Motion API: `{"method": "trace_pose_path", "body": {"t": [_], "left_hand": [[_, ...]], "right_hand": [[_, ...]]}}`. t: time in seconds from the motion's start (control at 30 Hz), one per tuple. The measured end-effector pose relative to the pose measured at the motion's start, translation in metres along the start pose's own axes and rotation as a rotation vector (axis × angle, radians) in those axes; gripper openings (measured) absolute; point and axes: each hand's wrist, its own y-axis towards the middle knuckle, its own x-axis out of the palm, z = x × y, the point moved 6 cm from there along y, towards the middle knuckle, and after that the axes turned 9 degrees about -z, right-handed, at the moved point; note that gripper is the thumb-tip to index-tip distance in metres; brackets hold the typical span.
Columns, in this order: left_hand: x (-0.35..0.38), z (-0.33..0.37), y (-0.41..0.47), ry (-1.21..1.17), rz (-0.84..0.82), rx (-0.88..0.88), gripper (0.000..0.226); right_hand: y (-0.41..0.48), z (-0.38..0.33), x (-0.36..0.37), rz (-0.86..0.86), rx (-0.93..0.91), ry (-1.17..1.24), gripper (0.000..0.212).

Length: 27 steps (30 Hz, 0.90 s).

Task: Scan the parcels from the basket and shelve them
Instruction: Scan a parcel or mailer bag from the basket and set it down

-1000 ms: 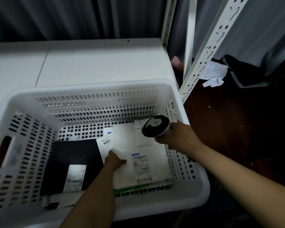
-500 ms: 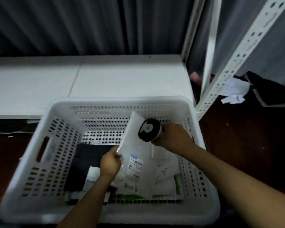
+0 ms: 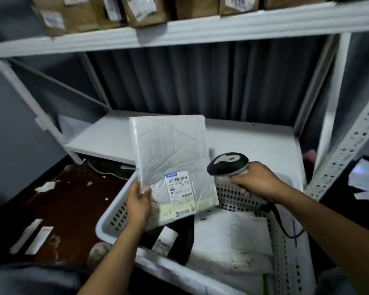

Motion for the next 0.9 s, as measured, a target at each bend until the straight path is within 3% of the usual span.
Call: {"method": "trace_pose_path", "body": {"t": [0.17, 0.33, 0.57, 0.9], "left_hand": [[-0.025, 0.032, -0.034, -0.024, 0.087, 0.036, 0.030], [-0.027, 0.052, -0.045, -0.008, 0.078, 0.051, 0.029], [-0.002, 0.054, -0.034, -0.035, 0.056, 0.032, 0.035], [0.017, 0.048, -0.026, -0.036, 0.068, 0.013, 0.033]], "right_hand": [[-0.042, -0.016, 0.002, -0.044, -0.081, 0.153, 0.011], [-0.074, 0.001, -0.014, 0.047, -0.093, 0.183, 0.005], [-0.059, -0.014, -0.035, 0.072, -0.144, 0.224, 0.021], [-0.044, -0.008, -0.047, 0.096, -0.111, 0.251, 0.018]]}}
